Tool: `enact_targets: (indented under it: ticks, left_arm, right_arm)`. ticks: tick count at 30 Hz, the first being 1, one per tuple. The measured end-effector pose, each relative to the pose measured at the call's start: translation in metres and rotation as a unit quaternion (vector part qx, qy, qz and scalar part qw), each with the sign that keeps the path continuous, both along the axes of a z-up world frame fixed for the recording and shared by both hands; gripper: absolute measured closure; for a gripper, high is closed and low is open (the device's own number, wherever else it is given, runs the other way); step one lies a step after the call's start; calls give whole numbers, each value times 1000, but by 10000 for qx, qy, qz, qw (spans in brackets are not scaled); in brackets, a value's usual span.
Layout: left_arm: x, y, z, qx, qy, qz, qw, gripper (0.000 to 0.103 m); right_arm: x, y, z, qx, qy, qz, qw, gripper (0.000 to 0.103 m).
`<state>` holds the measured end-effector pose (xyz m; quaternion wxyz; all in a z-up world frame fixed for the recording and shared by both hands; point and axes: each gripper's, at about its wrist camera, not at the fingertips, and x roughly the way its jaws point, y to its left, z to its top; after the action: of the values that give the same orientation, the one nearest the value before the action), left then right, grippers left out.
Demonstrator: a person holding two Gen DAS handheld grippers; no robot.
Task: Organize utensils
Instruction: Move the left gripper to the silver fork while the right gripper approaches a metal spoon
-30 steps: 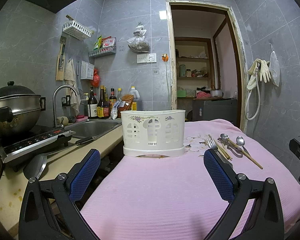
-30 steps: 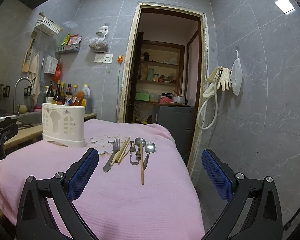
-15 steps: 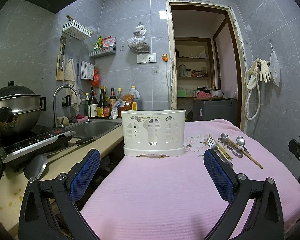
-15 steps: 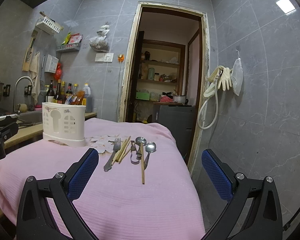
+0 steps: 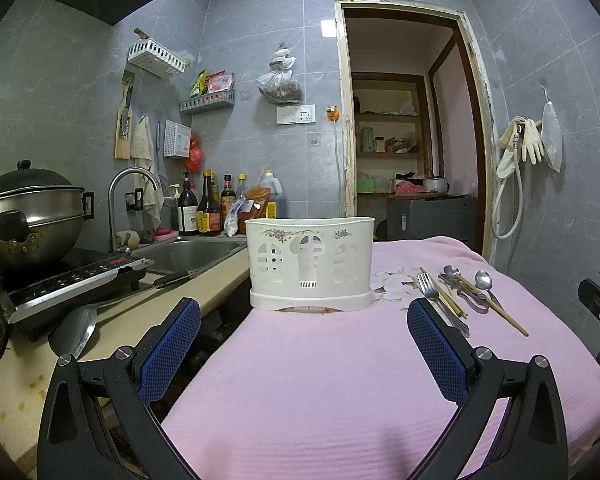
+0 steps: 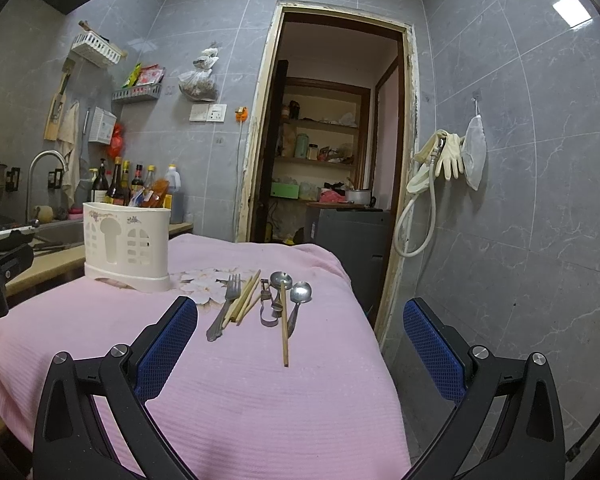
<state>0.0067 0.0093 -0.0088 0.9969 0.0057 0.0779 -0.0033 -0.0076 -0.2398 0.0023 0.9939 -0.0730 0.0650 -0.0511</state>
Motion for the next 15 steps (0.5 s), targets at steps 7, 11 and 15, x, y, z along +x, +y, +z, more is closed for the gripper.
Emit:
enact_targets:
  ticks: [7, 11, 15]
  left_arm:
    - [9, -2, 7, 167, -54, 139, 9997, 1]
    - [25, -6, 18, 206, -7, -4, 9998, 2]
    - [50, -14, 34, 96, 60, -231, 9997, 1]
  right_arm:
    - [10, 1, 7, -276, -35, -6, 9996, 0]
    - [22, -4, 17, -310, -102, 76, 9994, 0]
    - [43, -16, 26, -220, -33, 248, 9994, 0]
